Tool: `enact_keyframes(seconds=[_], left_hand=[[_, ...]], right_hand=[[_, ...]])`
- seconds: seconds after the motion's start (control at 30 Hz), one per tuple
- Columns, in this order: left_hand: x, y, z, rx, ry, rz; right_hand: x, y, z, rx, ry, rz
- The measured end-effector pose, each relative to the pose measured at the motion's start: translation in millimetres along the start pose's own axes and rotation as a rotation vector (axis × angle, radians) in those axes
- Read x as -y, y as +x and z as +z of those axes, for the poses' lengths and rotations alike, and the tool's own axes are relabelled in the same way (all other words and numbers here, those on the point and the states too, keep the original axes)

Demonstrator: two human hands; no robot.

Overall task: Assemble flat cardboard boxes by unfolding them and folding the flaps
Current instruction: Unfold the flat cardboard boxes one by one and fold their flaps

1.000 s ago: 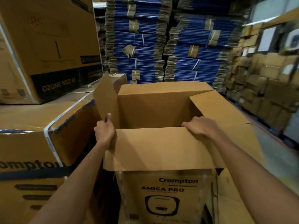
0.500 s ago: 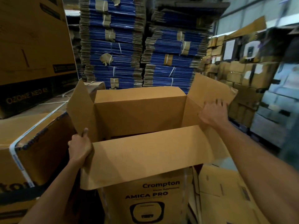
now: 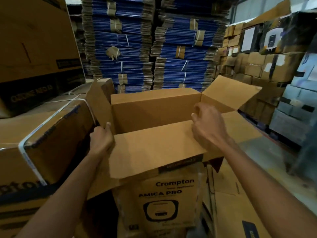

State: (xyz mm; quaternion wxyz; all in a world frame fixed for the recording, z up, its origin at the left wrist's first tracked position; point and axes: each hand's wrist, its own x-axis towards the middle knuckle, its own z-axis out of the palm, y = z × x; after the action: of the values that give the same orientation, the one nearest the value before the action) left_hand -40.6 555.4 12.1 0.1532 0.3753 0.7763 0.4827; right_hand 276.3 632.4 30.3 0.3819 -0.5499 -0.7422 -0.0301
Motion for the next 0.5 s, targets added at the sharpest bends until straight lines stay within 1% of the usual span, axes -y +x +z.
enact_keyframes(seconds=[0.07, 0.13, 0.2, 0.23, 0.27, 0.33, 0.37, 0.4, 0.47, 0.5], left_hand=[[-13, -12, 12, 0.018, 0.027, 0.025], [-24, -20, 25, 0.046, 0.029, 0.02], [-32, -26, 35, 0.081, 0.001, 0.021], [-35, -27, 38, 0.105, -0.018, 0.023], [-39, -30, 41, 0.131, -0.035, 0.028], [-45, -35, 45, 0.161, -0.052, 0.043], [-47, -37, 47, 0.176, -0.068, 0.041], [-48, -39, 49, 0.184, -0.086, 0.041], [-52, -42, 49, 0.192, -0.122, 0.029], [-52, -43, 49, 0.198, -0.126, 0.018]], right_hand=[[35, -36, 6, -0.078, 0.175, -0.078], [60, -72, 12, -0.118, 0.384, -0.163], [67, -106, 26, -0.114, 0.572, -0.226], [66, -123, 34, -0.095, 0.606, -0.247], [63, -140, 46, -0.07, 0.591, -0.273], [53, -167, 66, -0.004, 0.511, -0.328], [51, -176, 72, 0.074, 0.505, -0.299], [53, -178, 71, 0.177, 0.516, -0.202], [60, -167, 65, 0.331, 0.623, 0.129], [59, -156, 68, 0.357, 0.741, 0.287]])
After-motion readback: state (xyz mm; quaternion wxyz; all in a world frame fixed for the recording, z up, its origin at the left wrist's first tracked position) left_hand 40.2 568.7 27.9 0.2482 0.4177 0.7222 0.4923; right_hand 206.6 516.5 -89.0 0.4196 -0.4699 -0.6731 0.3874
